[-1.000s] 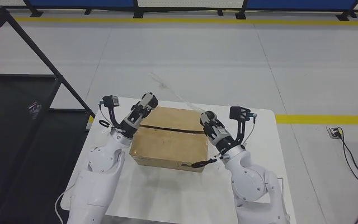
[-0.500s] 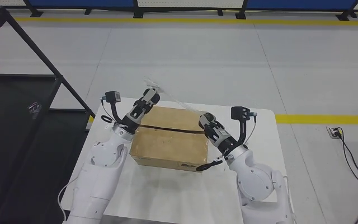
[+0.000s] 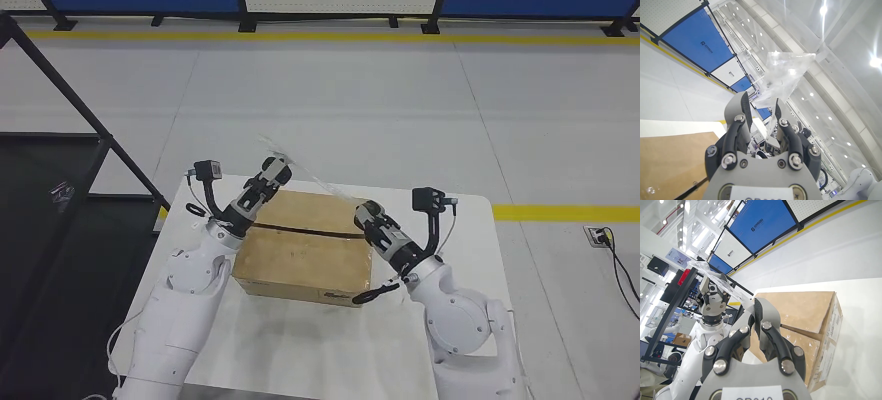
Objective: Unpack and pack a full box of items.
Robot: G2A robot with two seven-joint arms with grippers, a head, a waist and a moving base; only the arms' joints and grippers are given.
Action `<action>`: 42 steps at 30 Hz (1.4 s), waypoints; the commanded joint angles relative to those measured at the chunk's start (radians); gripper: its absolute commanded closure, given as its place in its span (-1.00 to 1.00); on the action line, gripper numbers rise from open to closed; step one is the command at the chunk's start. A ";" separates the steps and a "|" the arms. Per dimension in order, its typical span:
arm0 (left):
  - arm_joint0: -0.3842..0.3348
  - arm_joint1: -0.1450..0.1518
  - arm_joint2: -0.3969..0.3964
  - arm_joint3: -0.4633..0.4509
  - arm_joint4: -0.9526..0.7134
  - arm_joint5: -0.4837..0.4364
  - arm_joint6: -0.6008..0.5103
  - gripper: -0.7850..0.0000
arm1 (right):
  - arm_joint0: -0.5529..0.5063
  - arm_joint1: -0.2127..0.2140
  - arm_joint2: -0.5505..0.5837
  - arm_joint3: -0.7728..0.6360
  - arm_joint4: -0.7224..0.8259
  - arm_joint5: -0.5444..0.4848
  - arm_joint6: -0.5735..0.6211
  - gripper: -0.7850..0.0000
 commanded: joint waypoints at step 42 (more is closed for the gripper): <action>0.070 0.041 -0.039 -0.061 -0.013 0.061 -0.131 1.00 | -0.017 0.022 -0.049 0.011 -0.089 0.222 -0.352 1.00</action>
